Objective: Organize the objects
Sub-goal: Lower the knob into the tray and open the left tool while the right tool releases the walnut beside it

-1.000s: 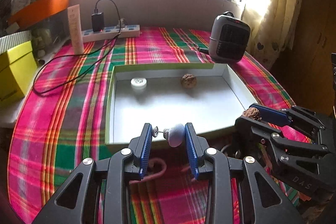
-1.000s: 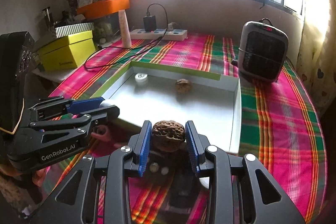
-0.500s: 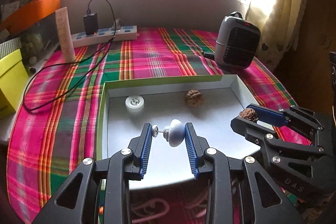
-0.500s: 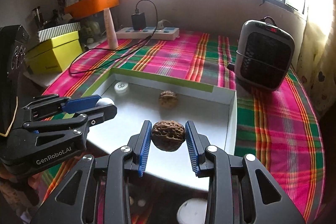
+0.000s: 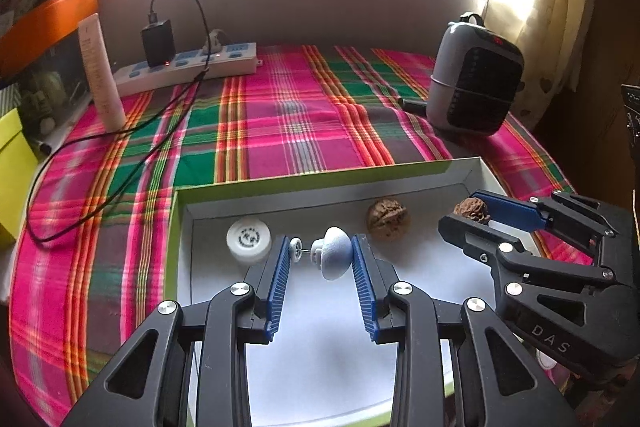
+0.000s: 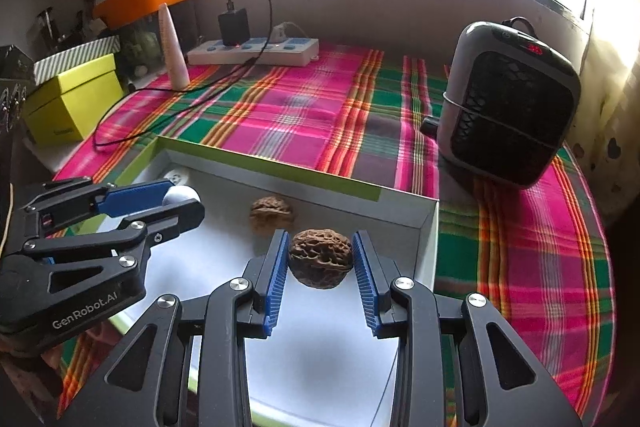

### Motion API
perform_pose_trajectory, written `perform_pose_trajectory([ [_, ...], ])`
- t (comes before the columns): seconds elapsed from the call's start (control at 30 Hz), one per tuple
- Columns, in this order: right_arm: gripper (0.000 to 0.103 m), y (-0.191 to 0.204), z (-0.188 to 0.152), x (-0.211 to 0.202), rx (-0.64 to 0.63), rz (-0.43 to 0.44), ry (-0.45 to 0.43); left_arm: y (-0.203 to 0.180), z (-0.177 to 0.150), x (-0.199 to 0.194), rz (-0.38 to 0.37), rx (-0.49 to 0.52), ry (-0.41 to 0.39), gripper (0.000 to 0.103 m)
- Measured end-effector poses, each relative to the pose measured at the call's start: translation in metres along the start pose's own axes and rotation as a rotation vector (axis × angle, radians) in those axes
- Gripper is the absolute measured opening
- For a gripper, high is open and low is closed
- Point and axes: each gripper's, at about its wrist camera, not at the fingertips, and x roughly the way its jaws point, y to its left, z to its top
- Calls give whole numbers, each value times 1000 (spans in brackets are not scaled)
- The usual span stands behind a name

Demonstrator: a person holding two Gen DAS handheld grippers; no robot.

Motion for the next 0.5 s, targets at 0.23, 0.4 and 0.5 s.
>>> perform_pose_trajectory([
  [0.23, 34, -7, 3, 14, 4, -5, 27, 0, 9, 14, 15, 13, 16, 30],
  [0.4, 34, -9, 7, 20, -7, -11, 43, -1, 12, 23, 21, 20, 26, 30],
  [0.5, 34, -9, 9, 23, -14, -13, 54, -1, 12, 27, 22, 21, 34, 30],
])
